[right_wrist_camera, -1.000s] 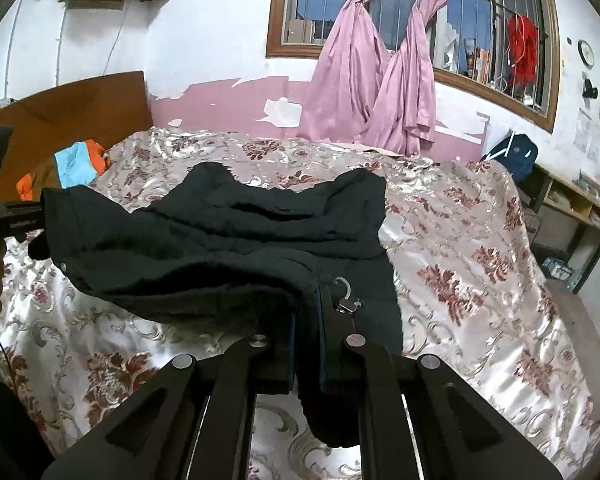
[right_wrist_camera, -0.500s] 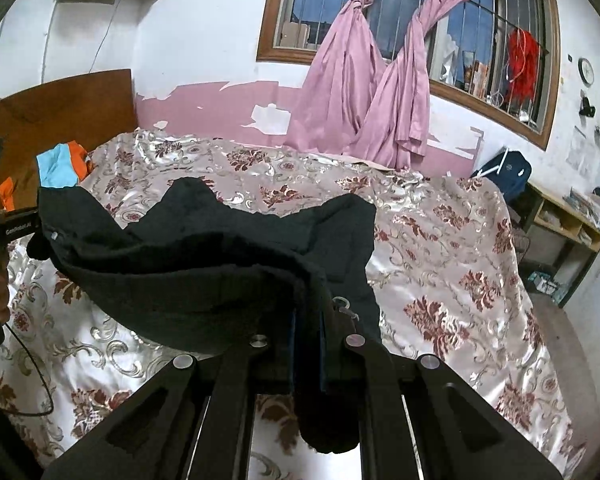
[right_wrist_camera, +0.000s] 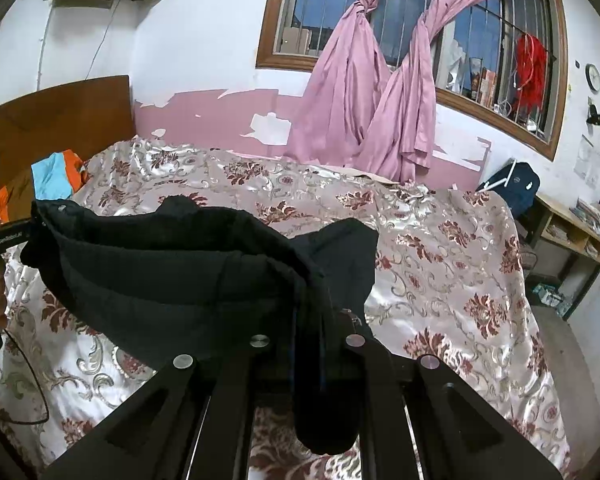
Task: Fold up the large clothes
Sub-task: 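Lift the jacket off the bed with both tools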
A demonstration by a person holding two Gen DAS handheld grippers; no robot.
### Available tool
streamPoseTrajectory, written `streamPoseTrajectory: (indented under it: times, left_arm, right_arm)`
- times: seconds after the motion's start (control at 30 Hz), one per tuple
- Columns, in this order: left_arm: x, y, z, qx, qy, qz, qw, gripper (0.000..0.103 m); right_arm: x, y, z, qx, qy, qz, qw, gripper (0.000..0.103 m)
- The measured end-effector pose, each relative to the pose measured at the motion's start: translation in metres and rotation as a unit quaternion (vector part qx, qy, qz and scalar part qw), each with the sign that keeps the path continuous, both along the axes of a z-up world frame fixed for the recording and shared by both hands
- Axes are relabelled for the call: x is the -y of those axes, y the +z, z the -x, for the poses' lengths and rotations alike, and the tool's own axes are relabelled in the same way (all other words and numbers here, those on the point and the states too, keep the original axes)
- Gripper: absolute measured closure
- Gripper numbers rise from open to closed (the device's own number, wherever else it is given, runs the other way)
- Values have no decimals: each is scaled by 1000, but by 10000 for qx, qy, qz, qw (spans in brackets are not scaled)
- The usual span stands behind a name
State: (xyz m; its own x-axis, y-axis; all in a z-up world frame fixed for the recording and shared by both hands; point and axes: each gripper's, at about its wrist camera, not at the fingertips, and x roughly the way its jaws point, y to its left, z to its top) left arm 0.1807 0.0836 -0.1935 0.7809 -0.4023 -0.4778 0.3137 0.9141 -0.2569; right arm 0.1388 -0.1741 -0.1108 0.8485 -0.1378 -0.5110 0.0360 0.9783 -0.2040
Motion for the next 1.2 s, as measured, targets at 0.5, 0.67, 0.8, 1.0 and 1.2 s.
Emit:
streamPoseTrajectory:
  times: [0.5, 0.67, 0.8, 1.0, 1.2]
  left_arm:
    - [3, -10, -38, -8, 142, -52, 9999, 95]
    - [-1, -17, -42, -45, 154, 94, 9998, 95]
    - [-1, -20, -45, -70, 158, 133, 9998, 95]
    - [-3, -20, -45, -77, 155, 152, 9997, 95]
    - [-2, -20, -44, -73, 163, 150, 9997, 95]
  right_arm:
    - [4, 1, -56, 94, 17, -79, 9999, 96]
    - [2, -3, -61, 97, 9, -85, 9999, 96]
    - [1, -6, -64, 97, -2, -87, 9999, 96]
    - [1, -7, -71, 86, -2, -87, 9999, 96]
    - [4, -8, -76, 77, -2, -80, 9999, 96]
